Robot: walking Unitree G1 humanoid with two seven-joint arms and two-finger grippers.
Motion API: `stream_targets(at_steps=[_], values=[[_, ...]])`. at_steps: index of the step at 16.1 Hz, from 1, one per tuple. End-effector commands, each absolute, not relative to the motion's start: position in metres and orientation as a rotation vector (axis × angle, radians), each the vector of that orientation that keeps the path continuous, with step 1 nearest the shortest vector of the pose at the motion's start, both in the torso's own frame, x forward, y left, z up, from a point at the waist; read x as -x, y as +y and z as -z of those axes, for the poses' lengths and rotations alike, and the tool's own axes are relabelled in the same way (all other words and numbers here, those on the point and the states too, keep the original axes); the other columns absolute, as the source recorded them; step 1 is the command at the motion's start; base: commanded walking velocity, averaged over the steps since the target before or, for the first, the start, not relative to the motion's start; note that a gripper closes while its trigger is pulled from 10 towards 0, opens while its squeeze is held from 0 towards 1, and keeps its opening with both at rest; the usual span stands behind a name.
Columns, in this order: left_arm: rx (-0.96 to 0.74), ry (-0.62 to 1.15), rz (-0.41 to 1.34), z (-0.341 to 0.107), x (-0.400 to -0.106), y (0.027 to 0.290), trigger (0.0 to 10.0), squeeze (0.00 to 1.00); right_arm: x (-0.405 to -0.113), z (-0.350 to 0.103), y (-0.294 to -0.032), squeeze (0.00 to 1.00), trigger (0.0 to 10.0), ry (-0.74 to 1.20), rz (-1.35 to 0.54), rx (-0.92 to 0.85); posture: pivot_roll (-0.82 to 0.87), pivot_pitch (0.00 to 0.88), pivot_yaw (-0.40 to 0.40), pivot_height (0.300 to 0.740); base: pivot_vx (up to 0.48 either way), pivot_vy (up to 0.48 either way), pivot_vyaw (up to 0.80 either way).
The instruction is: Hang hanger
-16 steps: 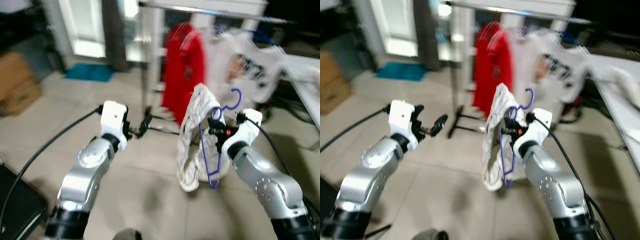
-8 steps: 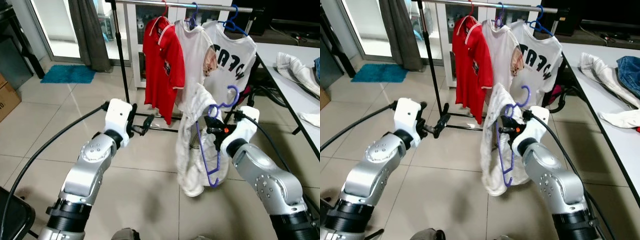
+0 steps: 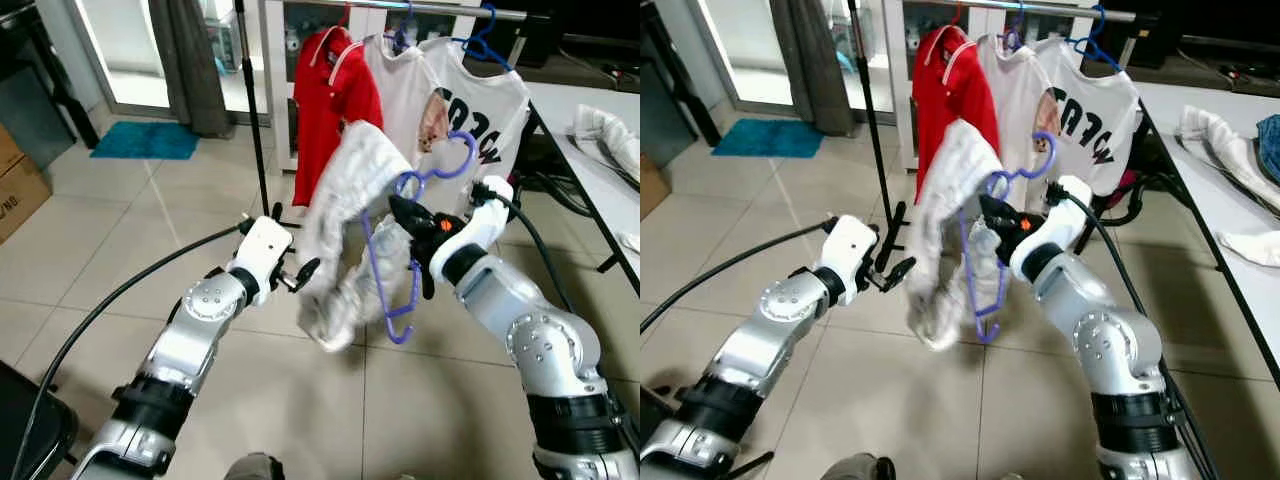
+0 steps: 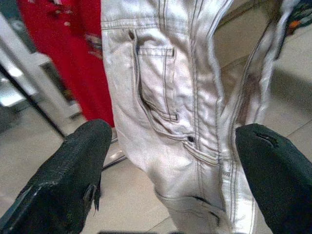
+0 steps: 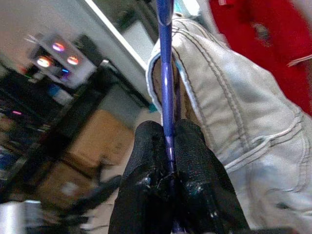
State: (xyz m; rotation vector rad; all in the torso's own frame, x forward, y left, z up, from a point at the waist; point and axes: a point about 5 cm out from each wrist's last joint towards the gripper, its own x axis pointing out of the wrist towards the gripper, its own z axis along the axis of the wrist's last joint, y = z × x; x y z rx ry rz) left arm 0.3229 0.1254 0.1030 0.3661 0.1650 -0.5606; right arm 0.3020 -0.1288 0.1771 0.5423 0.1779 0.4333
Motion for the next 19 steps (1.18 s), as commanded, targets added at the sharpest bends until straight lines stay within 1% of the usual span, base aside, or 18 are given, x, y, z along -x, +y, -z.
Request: stream_targets(at_steps=[1, 2, 3, 4, 5, 8, 11, 13, 16, 19], values=[[-0.399, 0.086, 0.544, -0.112, -0.333, 0.119, 10.0, 0.00, -0.300, -0.211, -0.129, 0.00, 10.0, 0.047, -0.517, -0.593, -0.05, 0.000, 0.015, 0.740, 0.000, 0.000, 0.00], [-0.393, 0.076, 0.548, -0.113, -0.335, 0.117, 10.0, 0.00, -0.300, -0.212, -0.128, 0.00, 10.0, 0.046, -0.528, -0.595, -0.06, 0.000, 0.022, 0.740, 0.000, 0.000, 0.00], [-0.385, 0.057, 0.569, -0.115, -0.338, 0.113, 9.4, 0.00, -0.299, -0.213, -0.127, 0.00, 10.0, 0.048, -0.536, -0.594, -0.07, 0.000, 0.027, 0.740, 0.000, 0.000, 0.00], [-0.383, 0.025, 0.591, -0.118, -0.342, 0.106, 2.8, 0.00, -0.298, -0.214, -0.126, 0.00, 10.0, 0.050, -0.546, -0.596, -0.08, 0.000, 0.033, 0.740, 0.000, 0.000, 0.00], [-0.384, 0.015, 0.605, -0.118, -0.344, 0.103, 0.0, 0.00, -0.297, -0.215, -0.126, 0.00, 10.0, 0.049, -0.553, -0.602, -0.08, 0.000, 0.033, 0.740, 0.000, 0.000, 0.00], [-0.387, -0.008, 0.625, -0.118, -0.350, 0.092, 0.0, 0.00, -0.292, -0.216, -0.123, 0.00, 10.0, 0.062, -0.592, -0.610, -0.09, 0.000, 0.028, 0.740, 0.000, 0.000, 0.00], [-0.356, -0.022, 0.560, -0.119, -0.355, 0.095, 0.0, 0.00, -0.292, -0.215, -0.122, 0.00, 10.0, 0.069, -0.598, -0.622, -0.08, 0.000, 0.020, 0.740, 0.000, 0.000, 0.00], [-0.343, -0.022, 0.560, -0.117, -0.355, 0.095, 0.0, 0.00, -0.292, -0.216, -0.123, 0.00, 10.0, 0.068, -0.602, -0.639, -0.08, 0.000, 0.013, 0.740, 0.000, 0.000, 0.00], [-0.248, -0.012, 0.536, -0.115, -0.357, 0.092, 0.0, 0.00, -0.292, -0.218, -0.122, 0.00, 10.0, 0.073, -0.618, -0.646, -0.07, 0.000, 0.008, 0.740, 0.000, 0.000, 0.00], [-0.240, -0.011, 0.540, -0.113, -0.357, 0.090, 0.0, 0.00, -0.292, -0.219, -0.122, 0.00, 10.0, 0.070, -0.623, -0.662, -0.07, 0.000, 0.008, 0.740, 0.000, 0.000, 0.00]])
